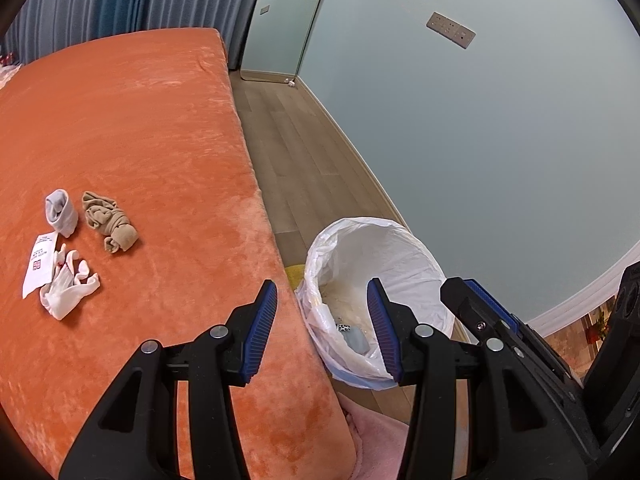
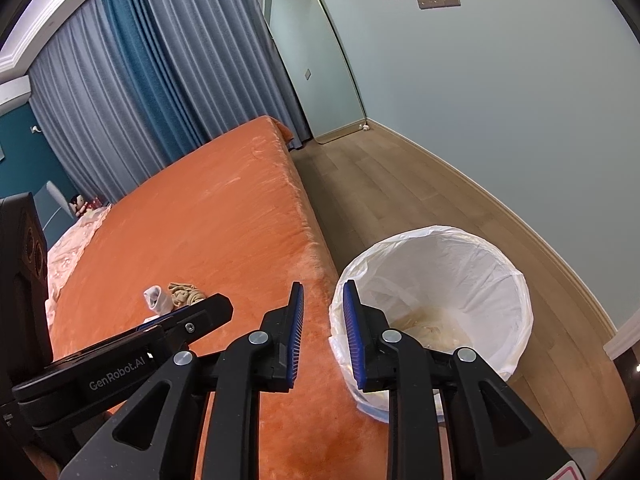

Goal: Collect trash
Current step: 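Move both open tools back toward the remaining clutter on the bed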

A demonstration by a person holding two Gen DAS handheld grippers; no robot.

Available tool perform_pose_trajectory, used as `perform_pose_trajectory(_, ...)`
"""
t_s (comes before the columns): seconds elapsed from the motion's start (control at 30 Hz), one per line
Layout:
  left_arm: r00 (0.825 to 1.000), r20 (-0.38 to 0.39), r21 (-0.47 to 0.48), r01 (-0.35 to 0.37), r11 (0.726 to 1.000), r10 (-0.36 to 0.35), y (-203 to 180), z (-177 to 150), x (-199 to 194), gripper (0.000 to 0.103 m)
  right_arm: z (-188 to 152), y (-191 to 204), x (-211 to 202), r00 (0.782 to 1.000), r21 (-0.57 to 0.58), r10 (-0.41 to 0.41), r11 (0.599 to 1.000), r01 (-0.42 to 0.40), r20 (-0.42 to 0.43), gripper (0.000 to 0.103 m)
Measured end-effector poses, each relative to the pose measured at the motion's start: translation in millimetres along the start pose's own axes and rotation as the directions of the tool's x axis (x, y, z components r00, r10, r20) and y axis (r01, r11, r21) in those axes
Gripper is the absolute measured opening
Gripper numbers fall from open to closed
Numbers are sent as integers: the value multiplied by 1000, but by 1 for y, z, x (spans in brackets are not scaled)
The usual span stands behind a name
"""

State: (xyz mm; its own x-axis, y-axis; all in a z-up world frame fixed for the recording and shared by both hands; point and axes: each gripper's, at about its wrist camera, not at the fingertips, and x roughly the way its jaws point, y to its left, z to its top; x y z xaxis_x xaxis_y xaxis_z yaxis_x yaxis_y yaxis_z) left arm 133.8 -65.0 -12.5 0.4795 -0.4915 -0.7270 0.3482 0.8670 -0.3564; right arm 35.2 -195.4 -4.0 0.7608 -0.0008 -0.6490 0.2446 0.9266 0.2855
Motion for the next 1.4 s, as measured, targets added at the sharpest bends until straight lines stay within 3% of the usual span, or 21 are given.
perform_pose_trajectory(0.1, 1000, 5, -8, -5, 1000, 5, 8, -1, -5, 45, -1, 7, -1, 1000, -10, 3, 1000, -3, -1, 28)
perform_pose_trajectory(0.93, 996, 31, -133, -75, 988, 80, 100, -13, -40, 45, -29, 91, 30, 994, -132, 58, 989, -70, -89, 30)
perform_pose_trajectory(1.4, 982, 4, -264, -179, 948, 187, 191, -45, -58, 55, -69, 151, 61, 981, -206, 80, 972, -116, -174, 44)
